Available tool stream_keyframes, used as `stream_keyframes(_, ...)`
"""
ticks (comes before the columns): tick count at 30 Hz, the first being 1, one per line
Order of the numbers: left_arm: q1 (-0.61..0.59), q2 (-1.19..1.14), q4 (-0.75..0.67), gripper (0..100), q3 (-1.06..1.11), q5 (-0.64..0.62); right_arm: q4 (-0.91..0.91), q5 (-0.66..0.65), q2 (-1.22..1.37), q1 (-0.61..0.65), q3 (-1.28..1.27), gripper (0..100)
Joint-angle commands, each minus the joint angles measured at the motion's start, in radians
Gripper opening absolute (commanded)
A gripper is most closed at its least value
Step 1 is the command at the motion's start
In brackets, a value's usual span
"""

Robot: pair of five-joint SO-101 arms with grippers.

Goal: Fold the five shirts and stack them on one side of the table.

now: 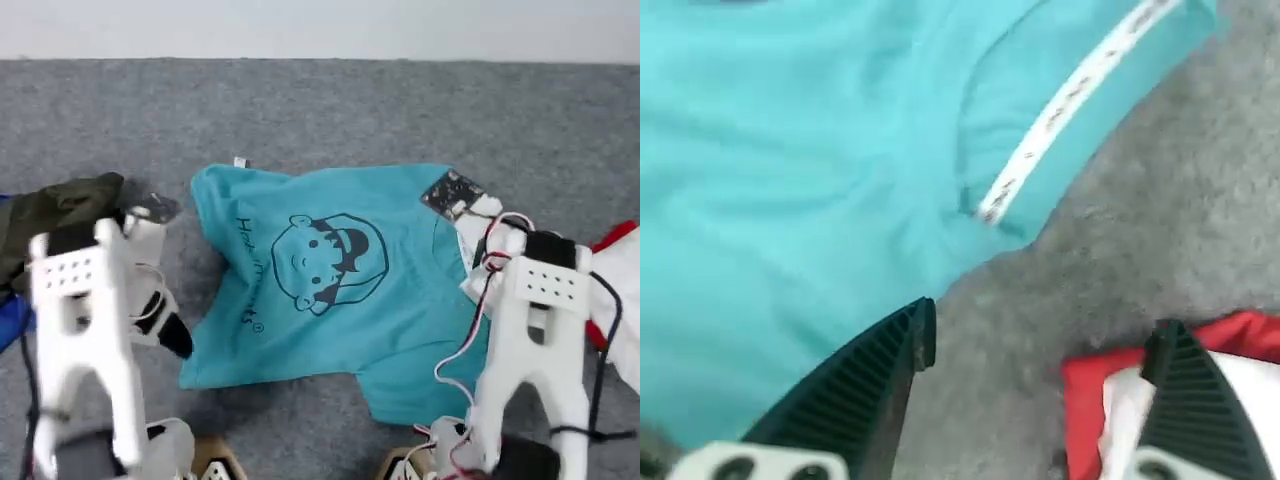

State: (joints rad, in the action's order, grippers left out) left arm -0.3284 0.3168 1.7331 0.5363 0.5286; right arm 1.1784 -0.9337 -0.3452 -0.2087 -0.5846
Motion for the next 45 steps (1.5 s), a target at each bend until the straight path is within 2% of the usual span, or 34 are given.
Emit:
stream_keyframes(1,-0.025,0.241,0.026,26,-0.044,-0.037,-0.084,0.149,0.125,0.041,0.143,41.8)
stream_keyframes(5,-0.049,0.339,0.026,26,-0.042,-0.126,-0.067,0.253,0.344,0.084,0.453,38.8)
stream_keyframes(11,-0.072,0.353,0.026,26,-0.042,-0.183,-0.013,0.318,0.751,0.151,0.939,30.3)
stream_keyframes(18,-0.072,0.353,0.026,26,-0.038,-0.199,0.182,0.307,1.218,0.222,1.511,27.0)
stream_keyframes(25,-0.072,0.353,0.026,26,-0.038,-0.218,0.407,0.209,1.595,0.226,1.99,25.5)
stream_keyframes(27,-0.072,0.353,0.026,26,-0.036,-0.218,0.476,0.166,1.662,0.225,2.114,19.8)
stream_keyframes(30,-0.068,0.353,0.025,26,-0.025,-0.218,0.59,0.127,1.718,0.225,2.275,5.8)
stream_keyframes(32,-0.066,0.353,0.025,26,0.004,-0.218,0.621,0.118,1.69,0.225,2.257,0.5)
stream_keyframes(36,-0.069,0.353,0.025,26,0.064,-0.216,0.622,0.1,1.589,0.18,2.243,1.7)
stream_keyframes(39,-0.068,0.353,0.025,26,0.068,-0.216,0.625,0.032,1.529,0.17,2.226,1.3)
stream_keyframes(42,-0.064,0.353,0.018,26,0.065,-0.212,0.625,0.002,1.446,0.165,2.096,1.3)
stream_keyframes(45,-0.064,0.353,0.017,26,0.065,-0.212,0.625,-0.04,1.33,0.166,1.832,1.8)
